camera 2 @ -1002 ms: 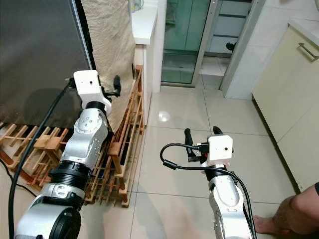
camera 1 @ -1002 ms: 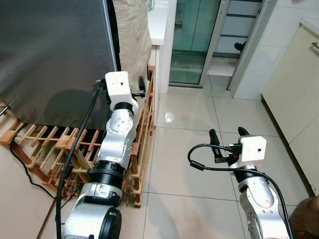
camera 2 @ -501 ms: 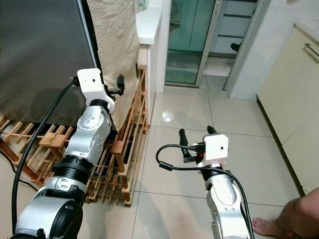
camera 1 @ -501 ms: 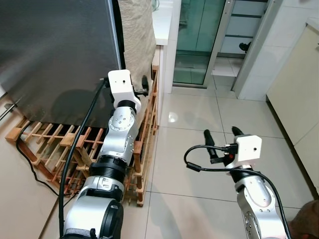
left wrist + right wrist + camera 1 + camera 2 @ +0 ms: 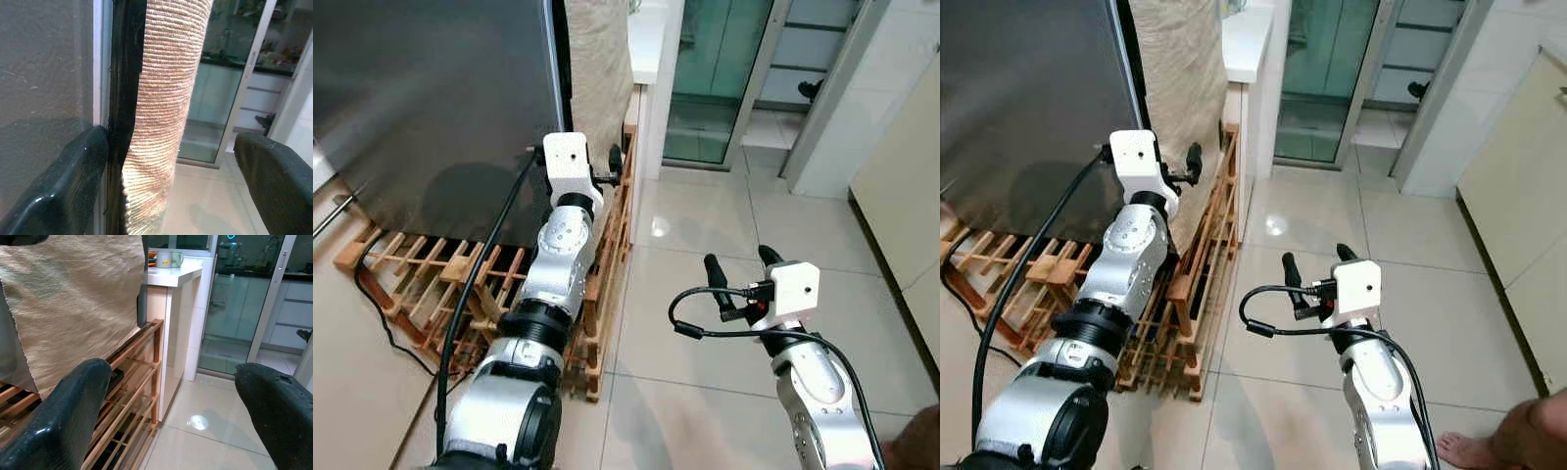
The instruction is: Restocking fridge
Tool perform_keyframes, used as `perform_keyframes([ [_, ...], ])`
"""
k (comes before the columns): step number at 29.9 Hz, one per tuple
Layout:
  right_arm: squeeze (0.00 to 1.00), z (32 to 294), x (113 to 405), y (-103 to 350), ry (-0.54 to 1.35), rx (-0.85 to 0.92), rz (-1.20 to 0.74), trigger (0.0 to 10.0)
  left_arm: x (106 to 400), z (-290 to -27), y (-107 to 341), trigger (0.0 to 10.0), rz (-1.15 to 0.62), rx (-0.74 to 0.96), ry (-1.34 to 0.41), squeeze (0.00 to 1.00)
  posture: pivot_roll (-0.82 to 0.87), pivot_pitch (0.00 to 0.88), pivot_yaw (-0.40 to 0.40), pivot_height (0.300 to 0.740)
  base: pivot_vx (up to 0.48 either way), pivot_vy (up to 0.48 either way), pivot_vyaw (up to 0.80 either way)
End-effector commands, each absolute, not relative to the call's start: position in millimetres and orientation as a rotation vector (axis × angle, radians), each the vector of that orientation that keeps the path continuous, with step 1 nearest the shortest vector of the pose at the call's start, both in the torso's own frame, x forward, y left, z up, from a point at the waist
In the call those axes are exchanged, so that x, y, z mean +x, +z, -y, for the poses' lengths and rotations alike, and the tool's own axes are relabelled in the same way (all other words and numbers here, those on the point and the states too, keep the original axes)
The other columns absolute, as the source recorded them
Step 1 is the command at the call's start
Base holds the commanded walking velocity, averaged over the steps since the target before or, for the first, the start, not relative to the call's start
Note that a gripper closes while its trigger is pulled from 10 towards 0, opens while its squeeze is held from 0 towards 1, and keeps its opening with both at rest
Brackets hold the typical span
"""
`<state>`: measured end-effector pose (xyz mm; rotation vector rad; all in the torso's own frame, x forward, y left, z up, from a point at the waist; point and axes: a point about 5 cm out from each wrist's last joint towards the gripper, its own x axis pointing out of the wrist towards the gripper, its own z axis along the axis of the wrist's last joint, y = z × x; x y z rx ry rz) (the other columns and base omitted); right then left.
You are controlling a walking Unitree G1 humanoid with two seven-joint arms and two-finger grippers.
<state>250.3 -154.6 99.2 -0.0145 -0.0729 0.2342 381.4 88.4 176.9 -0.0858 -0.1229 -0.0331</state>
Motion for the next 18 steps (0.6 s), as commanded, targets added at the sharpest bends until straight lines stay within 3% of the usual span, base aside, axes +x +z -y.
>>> perform_keyframes([
  [1,0.00,153.5,252.1,105.6,0.246,-0.007,0.089,10.0,384.7,-83.6,186.2,10.0,0.149,-0.093,-0.042,0.00,-0.14,0.000,0.008,0.740,0.000,0.000,0.00],
  [6,0.00,153.2,251.9,106.2,0.253,-0.008,0.087,10.0,383.4,-67.9,191.0,10.0,0.172,-0.149,-0.149,0.00,-0.14,0.000,0.006,0.740,0.000,0.000,0.00],
  [12,0.00,150.8,251.9,106.3,0.268,-0.008,0.084,10.0,355.8,-0.8,208.0,10.0,0.282,-0.224,-0.723,0.00,-0.14,0.000,0.002,0.740,0.000,0.000,0.00],
  [15,0.00,150.4,252.0,106.4,0.270,-0.008,0.084,10.0,352.6,3.2,207.8,10.0,0.286,-0.221,-0.760,0.00,-0.14,0.000,0.002,0.740,0.000,0.000,0.00],
  [18,0.00,149.6,252.0,106.6,0.274,-0.007,0.082,10.0,329.9,24.0,197.9,10.0,0.269,-0.269,-0.969,0.00,-0.14,0.000,0.002,0.740,0.000,0.000,0.00],
])
